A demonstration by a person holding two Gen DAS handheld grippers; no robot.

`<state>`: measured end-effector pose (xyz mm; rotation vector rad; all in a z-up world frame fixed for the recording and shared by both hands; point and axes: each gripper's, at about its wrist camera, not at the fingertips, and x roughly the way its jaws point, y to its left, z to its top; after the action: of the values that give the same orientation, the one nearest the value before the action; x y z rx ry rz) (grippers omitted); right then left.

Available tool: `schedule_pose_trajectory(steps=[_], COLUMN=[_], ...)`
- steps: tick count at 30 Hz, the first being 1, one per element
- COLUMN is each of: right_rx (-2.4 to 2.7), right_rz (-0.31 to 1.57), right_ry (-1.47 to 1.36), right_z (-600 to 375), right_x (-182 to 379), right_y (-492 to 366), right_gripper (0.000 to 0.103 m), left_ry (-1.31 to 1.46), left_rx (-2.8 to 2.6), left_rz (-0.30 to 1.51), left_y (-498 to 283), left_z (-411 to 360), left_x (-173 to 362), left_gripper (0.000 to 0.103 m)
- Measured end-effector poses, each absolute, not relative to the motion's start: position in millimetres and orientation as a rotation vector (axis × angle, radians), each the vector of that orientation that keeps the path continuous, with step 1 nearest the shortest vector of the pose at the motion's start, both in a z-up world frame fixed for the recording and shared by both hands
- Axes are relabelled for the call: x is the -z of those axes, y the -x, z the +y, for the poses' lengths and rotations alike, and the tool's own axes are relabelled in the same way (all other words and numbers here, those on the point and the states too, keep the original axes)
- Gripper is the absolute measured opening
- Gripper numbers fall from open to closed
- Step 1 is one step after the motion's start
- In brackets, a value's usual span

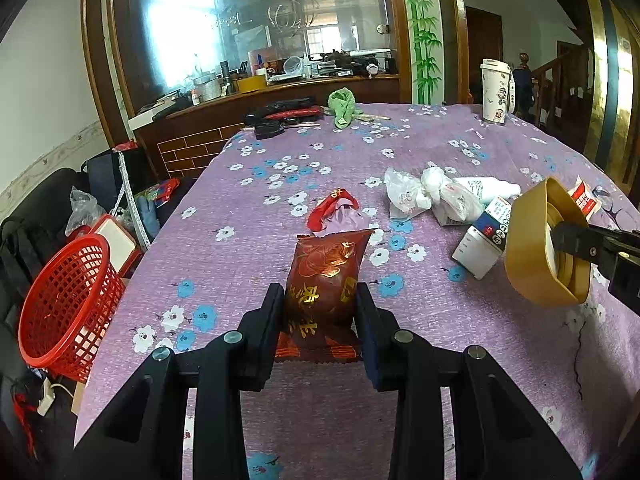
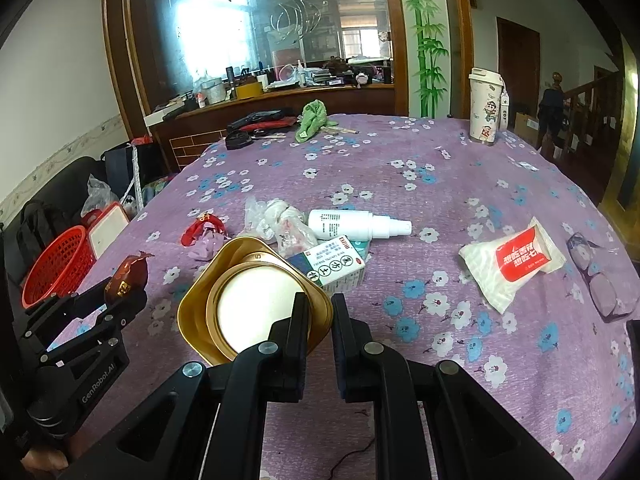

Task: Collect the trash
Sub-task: 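Carry the snack bag and yellow container with both tools to the wastebasket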

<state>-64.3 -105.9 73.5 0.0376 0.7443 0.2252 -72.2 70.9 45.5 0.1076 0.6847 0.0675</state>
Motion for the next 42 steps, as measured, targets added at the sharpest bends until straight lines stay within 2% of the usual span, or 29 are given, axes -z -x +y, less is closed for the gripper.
schedule_pose_trajectory(steps=[20,42], right_rx=[-0.312,-0.516], right_rz=[0.755,0.825], right_ry=[0.044,0.118], right_z=[-56.0,40.7], right_x=[-76.0,-91.7], right_y=[66.8,45.1], right_gripper=[0.012,0.012], left_ry=[-0.043,0.072], left_rx=[-0.129,-0.292], left_rz=[0.673,0.661], left_y=[80.9,101.2], left_z=[110.5,208.4], left_x=[-52.4,-66.4], left_gripper=[0.034,0.034])
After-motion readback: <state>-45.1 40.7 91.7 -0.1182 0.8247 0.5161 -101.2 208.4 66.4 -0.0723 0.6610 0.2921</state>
